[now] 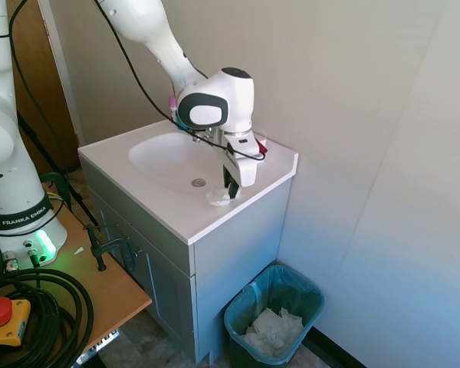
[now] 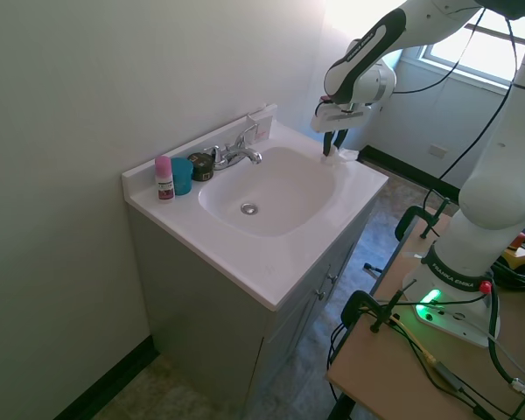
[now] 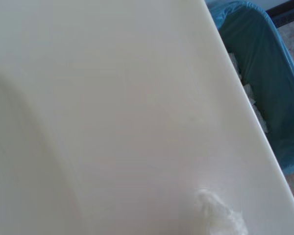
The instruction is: Throw the tissue in the trash bin
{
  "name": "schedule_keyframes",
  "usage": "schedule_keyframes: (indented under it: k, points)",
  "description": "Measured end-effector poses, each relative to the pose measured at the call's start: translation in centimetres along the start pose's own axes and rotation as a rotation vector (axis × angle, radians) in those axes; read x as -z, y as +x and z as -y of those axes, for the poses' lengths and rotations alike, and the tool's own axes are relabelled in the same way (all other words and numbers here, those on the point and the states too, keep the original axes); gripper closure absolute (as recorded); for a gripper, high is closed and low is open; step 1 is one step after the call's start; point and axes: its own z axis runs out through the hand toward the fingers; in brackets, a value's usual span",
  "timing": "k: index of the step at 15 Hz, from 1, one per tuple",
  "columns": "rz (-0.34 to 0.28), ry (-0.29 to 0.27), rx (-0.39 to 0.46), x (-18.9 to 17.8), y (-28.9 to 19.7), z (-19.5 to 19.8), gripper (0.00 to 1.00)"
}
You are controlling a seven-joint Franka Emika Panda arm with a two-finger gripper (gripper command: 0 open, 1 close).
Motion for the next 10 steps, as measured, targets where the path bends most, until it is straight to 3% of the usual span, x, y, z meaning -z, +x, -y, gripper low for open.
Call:
schedule_keyframes:
  k: [3, 5, 10]
  points:
    - [-0.008, 0.019, 0.004, 1.1, 0.5, -0.3, 1.0]
    - [-0.023, 0.056, -0.022, 4.2, 1.8, -1.1, 1.0]
    - [-0.088, 0.129, -0.164, 11.4, 9.1, -4.4, 1.0]
